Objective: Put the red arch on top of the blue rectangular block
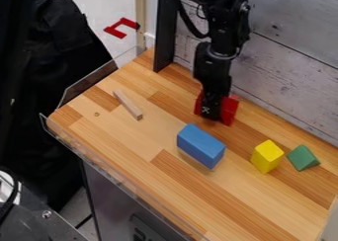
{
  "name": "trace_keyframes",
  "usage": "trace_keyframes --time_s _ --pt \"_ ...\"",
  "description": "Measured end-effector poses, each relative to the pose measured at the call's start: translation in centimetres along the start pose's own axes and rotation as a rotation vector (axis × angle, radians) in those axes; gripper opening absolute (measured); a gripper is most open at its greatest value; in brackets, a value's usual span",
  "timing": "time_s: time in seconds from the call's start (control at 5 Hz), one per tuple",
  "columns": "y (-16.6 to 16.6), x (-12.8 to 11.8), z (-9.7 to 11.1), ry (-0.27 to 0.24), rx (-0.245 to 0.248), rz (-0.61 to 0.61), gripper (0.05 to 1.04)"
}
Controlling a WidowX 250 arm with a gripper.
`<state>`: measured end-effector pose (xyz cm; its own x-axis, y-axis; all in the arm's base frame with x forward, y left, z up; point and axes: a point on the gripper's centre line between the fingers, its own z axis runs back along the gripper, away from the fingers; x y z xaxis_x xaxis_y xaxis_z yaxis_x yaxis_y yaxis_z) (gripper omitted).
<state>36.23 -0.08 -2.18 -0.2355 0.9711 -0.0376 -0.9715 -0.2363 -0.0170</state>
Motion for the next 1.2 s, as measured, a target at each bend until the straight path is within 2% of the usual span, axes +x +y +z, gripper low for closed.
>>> trace_keyframes --time_s 0.2,0.4,0.6,0.8,1.0,1.2 --pt "0.2 0.1 3.1 0.005 -0.074 -0.003 0.597" --pt "1.1 0.5 6.2 -0.007 -0.114 -0.006 0.597" --pt "2.6 0.1 7.5 0.050 -0.123 -0.026 0.597" --pt "4.8 0.6 7.8 0.051 -0.103 -0.031 0.598" --pt "7.2 1.0 7.3 0.051 -0.061 -0.025 0.597" --pt "8.6 1.0 7.1 0.047 -0.044 -0.031 0.597"
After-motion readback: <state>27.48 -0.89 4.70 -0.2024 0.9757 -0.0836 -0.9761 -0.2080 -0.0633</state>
